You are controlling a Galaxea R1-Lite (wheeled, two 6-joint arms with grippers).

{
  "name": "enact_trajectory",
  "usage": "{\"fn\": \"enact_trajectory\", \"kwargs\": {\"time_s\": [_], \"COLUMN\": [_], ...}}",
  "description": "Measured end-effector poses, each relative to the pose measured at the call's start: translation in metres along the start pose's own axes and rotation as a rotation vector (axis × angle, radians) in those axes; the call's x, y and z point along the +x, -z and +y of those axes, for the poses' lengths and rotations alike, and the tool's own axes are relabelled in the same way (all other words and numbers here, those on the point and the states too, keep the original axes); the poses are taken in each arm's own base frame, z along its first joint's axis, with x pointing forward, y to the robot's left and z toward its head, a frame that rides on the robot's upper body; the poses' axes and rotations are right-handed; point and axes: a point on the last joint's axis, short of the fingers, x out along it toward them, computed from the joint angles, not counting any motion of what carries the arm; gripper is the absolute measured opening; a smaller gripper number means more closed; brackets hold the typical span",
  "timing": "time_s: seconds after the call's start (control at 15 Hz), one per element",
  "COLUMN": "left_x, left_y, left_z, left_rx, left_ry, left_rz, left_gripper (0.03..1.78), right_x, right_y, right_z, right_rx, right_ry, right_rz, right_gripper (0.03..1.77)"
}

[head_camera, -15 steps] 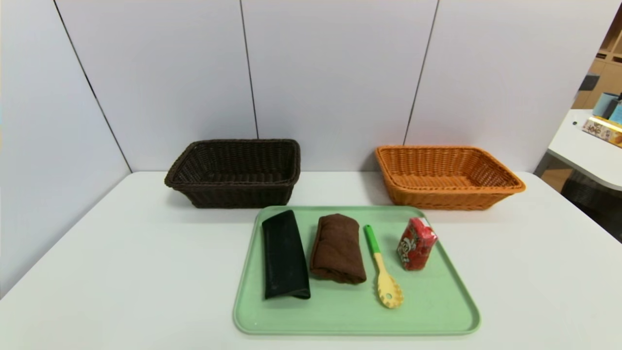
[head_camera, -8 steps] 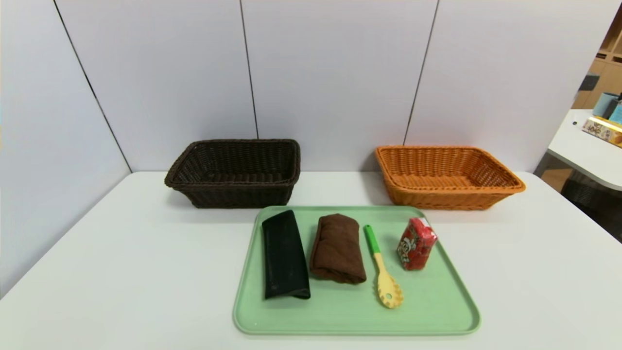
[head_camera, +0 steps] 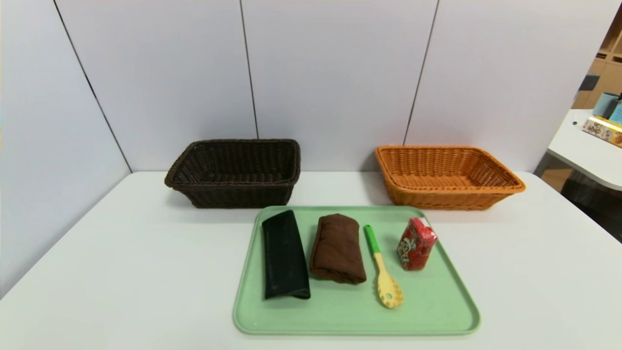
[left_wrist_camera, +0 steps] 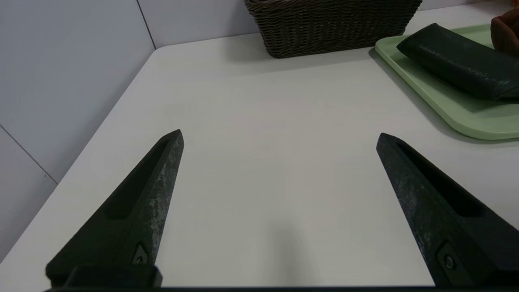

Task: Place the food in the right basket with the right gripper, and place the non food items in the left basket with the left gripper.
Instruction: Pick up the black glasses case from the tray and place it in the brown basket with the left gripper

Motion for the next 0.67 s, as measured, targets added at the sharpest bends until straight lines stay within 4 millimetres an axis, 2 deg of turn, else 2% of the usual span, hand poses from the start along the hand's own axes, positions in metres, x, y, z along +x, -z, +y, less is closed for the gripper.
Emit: {"fn": "enact_trajectory", "kwargs": {"time_s": [0.2,0.47,0.67], "left_x": [-0.002,-0.013,-0.007], "left_y": [0.001,-0.022,-0.044], "left_z": [0.0,0.001,0.003], "left_rx": [-0.005,-0.022,-0.028], "left_ry": [0.008,0.041,0.047], "left_rz": [0.055,0.138,0.176], "left_gripper": [1.69,1.69,1.69], "right_x": [-0.006,-0.021,-0.016], "right_y": [-0.014,-0.036,-0.053], "right_z": [0.001,0.002,0.003], "right_rx": [0.002,-0.001,-0.006], "right_ry": [-0.019,-0.041,-0.045], "right_rz": [-0.014,0.073,0.131], "right_gripper": [1.69,1.69,1.69]}}
